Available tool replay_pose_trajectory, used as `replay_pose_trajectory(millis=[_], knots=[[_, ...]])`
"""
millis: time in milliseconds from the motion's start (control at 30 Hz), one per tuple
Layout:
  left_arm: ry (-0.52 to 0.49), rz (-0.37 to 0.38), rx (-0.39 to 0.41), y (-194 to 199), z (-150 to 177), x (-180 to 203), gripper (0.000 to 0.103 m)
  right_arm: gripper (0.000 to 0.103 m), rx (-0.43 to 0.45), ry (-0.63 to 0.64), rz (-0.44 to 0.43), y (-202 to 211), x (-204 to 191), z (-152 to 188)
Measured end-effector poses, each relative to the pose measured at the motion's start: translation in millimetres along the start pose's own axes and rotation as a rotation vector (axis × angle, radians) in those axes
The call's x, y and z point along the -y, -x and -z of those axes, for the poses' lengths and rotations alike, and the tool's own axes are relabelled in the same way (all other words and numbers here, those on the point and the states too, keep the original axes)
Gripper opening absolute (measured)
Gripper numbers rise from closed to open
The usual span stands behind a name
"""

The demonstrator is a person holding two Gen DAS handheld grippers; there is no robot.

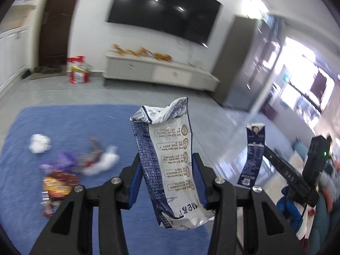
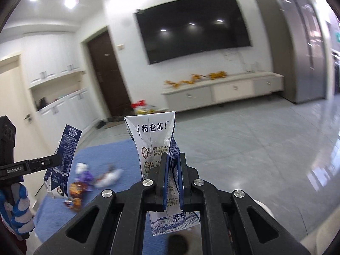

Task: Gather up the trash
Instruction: 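Carry the snack bag and milk carton to the white bin and open both tools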

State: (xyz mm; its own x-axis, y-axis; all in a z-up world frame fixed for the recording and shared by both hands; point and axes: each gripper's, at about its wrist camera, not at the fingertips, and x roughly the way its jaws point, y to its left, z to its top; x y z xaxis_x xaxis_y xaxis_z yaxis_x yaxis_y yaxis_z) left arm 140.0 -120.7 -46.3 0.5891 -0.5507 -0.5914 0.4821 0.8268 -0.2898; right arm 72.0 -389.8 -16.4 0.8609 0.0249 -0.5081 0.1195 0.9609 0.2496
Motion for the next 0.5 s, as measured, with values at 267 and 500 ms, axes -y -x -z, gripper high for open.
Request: replay_pose_trajectory(millis=[267, 500], knots=[[-0.136, 0.116, -0.216, -130, 11, 95, 0.042, 0.008, -0.079, -0.133, 0.15, -20, 97, 38], [-0.191, 0.145, -0.348, -218, 29, 144, 0.044, 0.008, -0.181, -0.208, 0.229, -56, 148, 78]])
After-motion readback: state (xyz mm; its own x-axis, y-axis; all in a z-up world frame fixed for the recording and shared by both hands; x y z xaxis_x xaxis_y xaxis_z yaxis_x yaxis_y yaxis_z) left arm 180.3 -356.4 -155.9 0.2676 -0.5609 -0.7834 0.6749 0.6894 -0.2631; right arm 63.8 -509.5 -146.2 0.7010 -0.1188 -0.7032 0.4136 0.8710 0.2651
